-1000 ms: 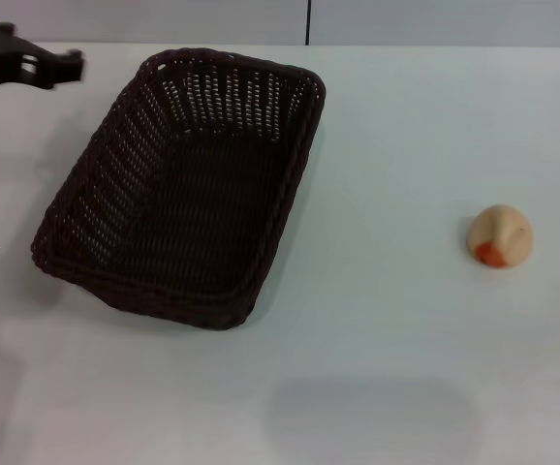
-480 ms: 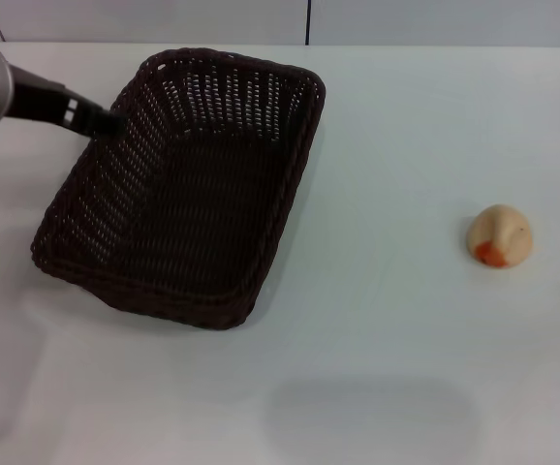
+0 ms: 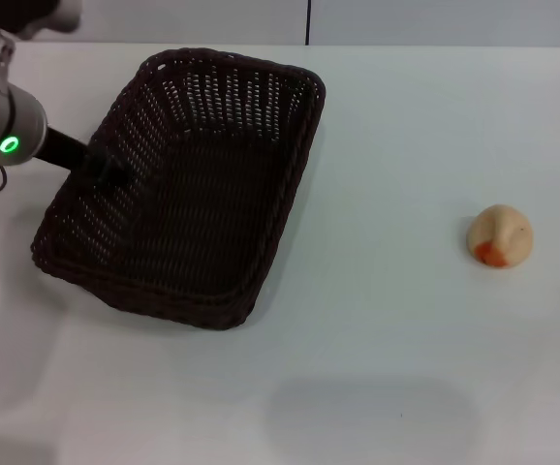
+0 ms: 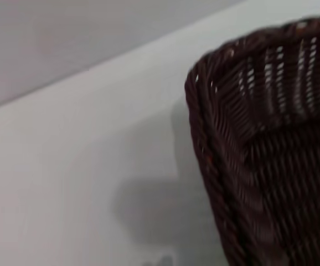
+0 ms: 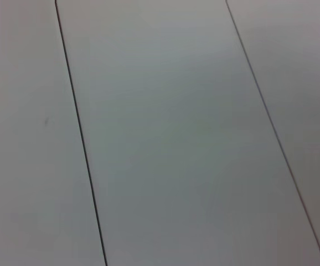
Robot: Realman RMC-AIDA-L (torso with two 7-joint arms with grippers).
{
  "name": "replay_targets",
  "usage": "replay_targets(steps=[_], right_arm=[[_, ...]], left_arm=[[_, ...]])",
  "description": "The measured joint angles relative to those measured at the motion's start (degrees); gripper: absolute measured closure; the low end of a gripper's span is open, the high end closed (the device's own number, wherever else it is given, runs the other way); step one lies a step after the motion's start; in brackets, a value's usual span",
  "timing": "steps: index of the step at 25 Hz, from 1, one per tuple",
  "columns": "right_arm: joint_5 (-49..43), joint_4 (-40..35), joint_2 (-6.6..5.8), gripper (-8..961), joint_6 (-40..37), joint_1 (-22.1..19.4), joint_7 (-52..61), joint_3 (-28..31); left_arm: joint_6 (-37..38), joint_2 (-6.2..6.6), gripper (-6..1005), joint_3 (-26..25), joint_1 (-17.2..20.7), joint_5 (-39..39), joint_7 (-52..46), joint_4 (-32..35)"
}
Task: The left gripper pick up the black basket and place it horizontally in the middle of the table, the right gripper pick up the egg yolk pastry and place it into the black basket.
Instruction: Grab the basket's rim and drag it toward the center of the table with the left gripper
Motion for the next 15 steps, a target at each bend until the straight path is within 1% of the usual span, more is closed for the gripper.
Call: replay_targets(steps=[2,5,10,15], right_arm=[[0.00,0.00,0.01,134,0.00,0.00,0.00,-0.16],[0.00,0.05,0.02,134,0.00,0.01,0.00,-0.17],[0.00,0.09,0.02,134,0.01,0.11,0.00,-0.15],[0.00,0.07,0.02,134,0.08,0.24,0.00,-0.15]], left_arm=[[0.55,0.01,336,-0.03,-1.49,0.78,0.01,3.10],[0.59,-0.02,343,-0.02,-2.10,1.21,-0.19,4.16],[-0.82,-0.05,354,0.39,-2.41,2.05,0.21,3.31],[-1.13,-0.12,364,1.93,-2.00,2.48,0.01,1.65]])
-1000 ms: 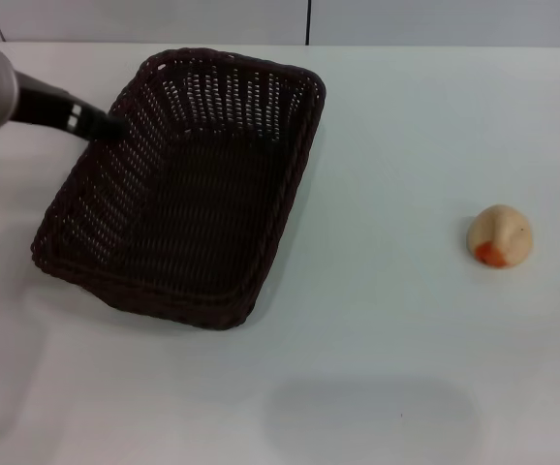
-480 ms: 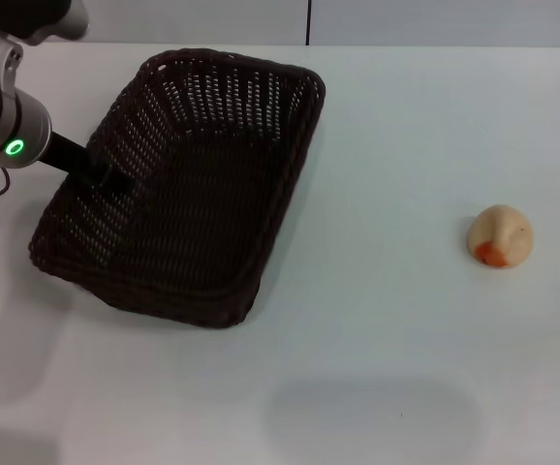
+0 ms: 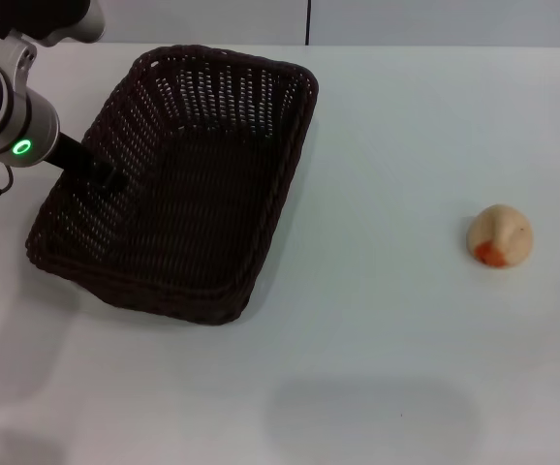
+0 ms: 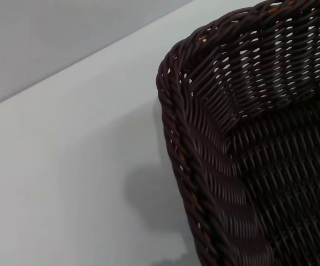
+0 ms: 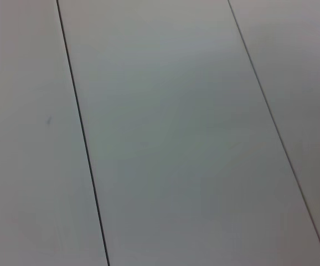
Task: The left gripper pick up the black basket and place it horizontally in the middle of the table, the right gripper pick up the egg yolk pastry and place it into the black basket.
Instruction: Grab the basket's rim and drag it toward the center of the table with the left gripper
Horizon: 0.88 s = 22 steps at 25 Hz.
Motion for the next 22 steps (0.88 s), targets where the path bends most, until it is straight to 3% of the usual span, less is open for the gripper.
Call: replay_targets(steps=[3,8,16,21,22], right_arm=[[0.00,-0.03,0.00,134,0.01,0.09,0.00,0.00],[0.16,-0.08,-0.07,135,0.01,0.13,0.00,0.00],[0.21,-0.07,-0.09,135,-0.03,0.11,0.00,0.00],[0.17,-0.07,-0.10,135,-0.52,0.12,0.00,0.00],[0.13,-0.07,-0.09,135,-0.60,0.12,0.00,0.00]], left_arm=[[-0.17,0.00,371,0.24,0.02,0.06,-0.05,-0.42],[-0.09,0.01,587,0.34,0.05,0.03,0.12,-0.72],[0.29,0.13,645,0.50,1.28,-1.40,3.80,-5.21],[0.02,0.31,697,-1.71,0.81,-7.44,10.03,-5.60],[-1.61,0.35,714,-6.34,-0.61,-14.44,17.01,-5.23]])
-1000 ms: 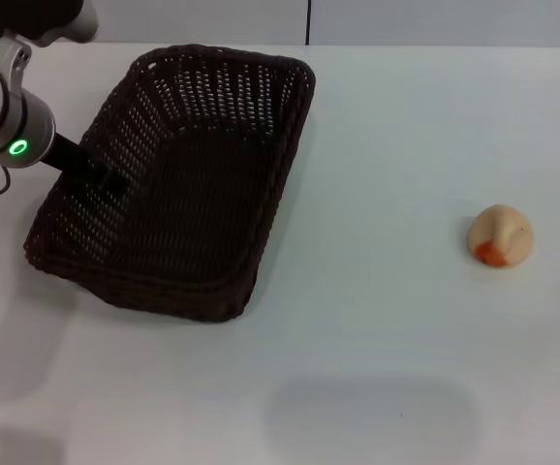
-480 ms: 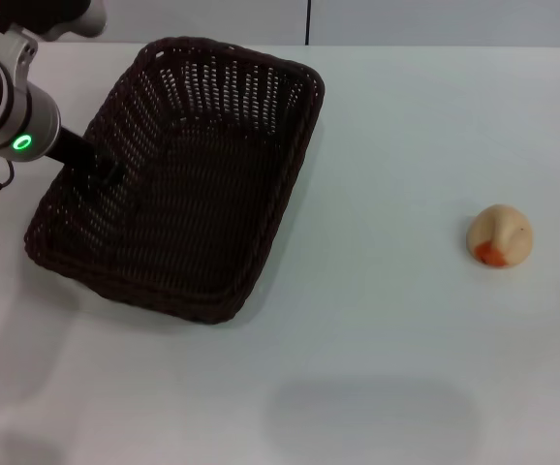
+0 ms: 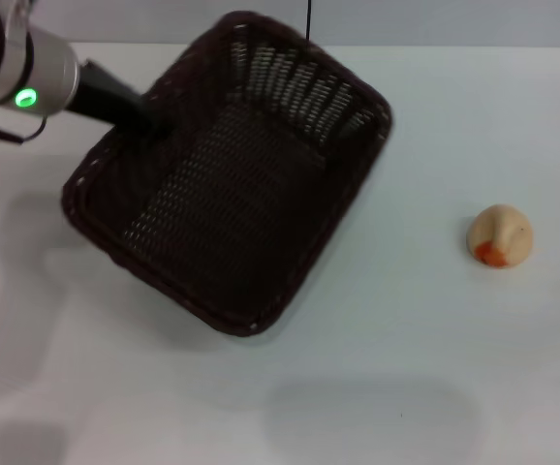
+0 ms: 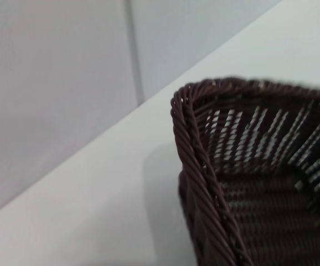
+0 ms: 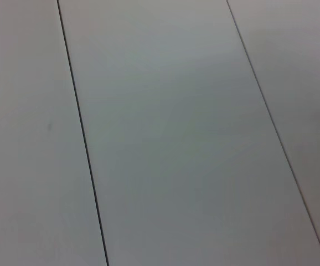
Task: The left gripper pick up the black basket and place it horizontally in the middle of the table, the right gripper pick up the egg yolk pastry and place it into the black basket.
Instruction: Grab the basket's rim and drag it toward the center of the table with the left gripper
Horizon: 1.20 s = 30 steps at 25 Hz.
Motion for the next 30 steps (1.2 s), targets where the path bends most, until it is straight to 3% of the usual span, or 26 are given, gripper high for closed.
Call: replay_targets(steps=[2,4,5,9,13,19,25,30], right_arm=[[-0.05,0.00,0.00,135,-0.17,-0.06,0.00,0.00],[-0.06,0.00,0.00,135,-0.48,-0.15,0.00,0.01],[-0.06,0.00,0.00,135,-0.48,-0.15,0.00,0.01],[-0.10,0.00,0.00,135,-0.95,-0.32,0.01,0.00],[-0.13,0.02,0.00,135,-1.43,-0.51,0.18,0.00],[-0.13,0.23,0.00,135,-1.52,-0.39,0.17,-0.09],[-0.14,0.27,0.00,135,-1.58,-0.33,0.17,-0.09],[-0.17,0.34,0.00,135,-1.61,-0.27,0.16,-0.10]], left_arm=[[-2.33,0.02,747,-4.15,-1.60,-4.72,4.68,0.61],[-2.33,0.02,781,-4.15,-1.60,-4.72,4.68,0.61],[-5.04,0.07,798,-6.92,-4.02,-7.10,8.07,1.29],[-8.36,0.13,798,-9.11,-7.66,-7.73,11.42,3.21],[-9.79,0.14,798,-9.66,-8.72,-8.21,13.04,3.50],[-16.64,0.23,798,-15.26,-12.34,-13.16,20.17,5.37],[-20.88,1.49,798,-17.72,-15.99,-15.96,24.98,10.39],[-23.82,2.60,797,-18.00,-19.39,-17.30,30.49,18.42]])
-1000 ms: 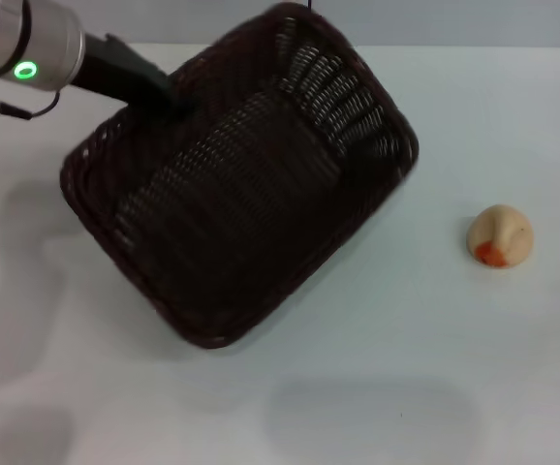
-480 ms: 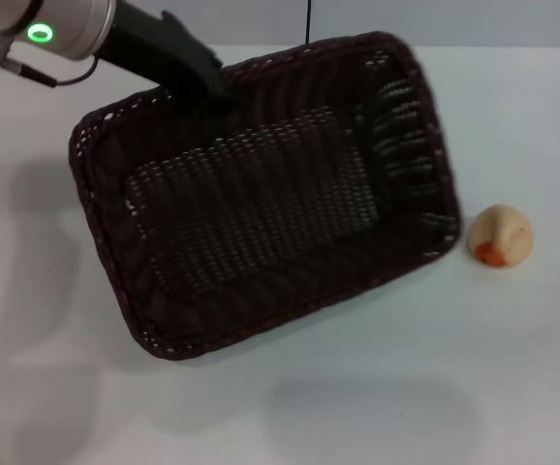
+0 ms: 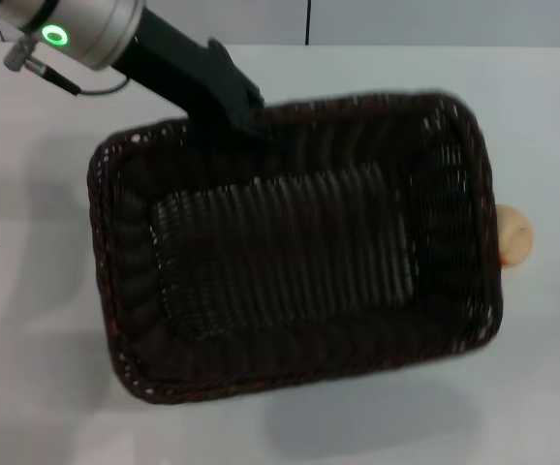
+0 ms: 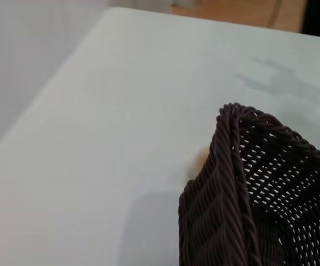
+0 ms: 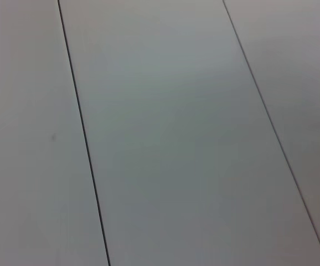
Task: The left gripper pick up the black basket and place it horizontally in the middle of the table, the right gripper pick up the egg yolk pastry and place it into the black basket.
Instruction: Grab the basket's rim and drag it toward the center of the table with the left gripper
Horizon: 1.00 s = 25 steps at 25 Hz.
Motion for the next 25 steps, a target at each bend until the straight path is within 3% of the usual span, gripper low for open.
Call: replay_targets(steps=[5,9,16,25], right_arm=[[-0.04,0.01,0.00,135,0.00,-0.04,-0.02,-0.08],[-0.05,0.01,0.00,136,0.00,0.00,-0.04,-0.30],[-0.05,-0.04,0.00,136,0.04,0.15,-0.07,-0.71],[-0.05,-0.08,0.00,136,0.30,0.00,-0.08,-0.70]], left_arm=[[-0.47,0.21,797,-0.06,-1.84,0.07,1.89,4.26],[1.38,-0.72,797,0.49,-2.26,0.48,3.40,5.64],[3.34,-1.27,797,0.65,-2.79,0.37,4.73,7.51],[4.49,-1.65,461,-0.96,-2.83,-0.01,6.66,6.98]])
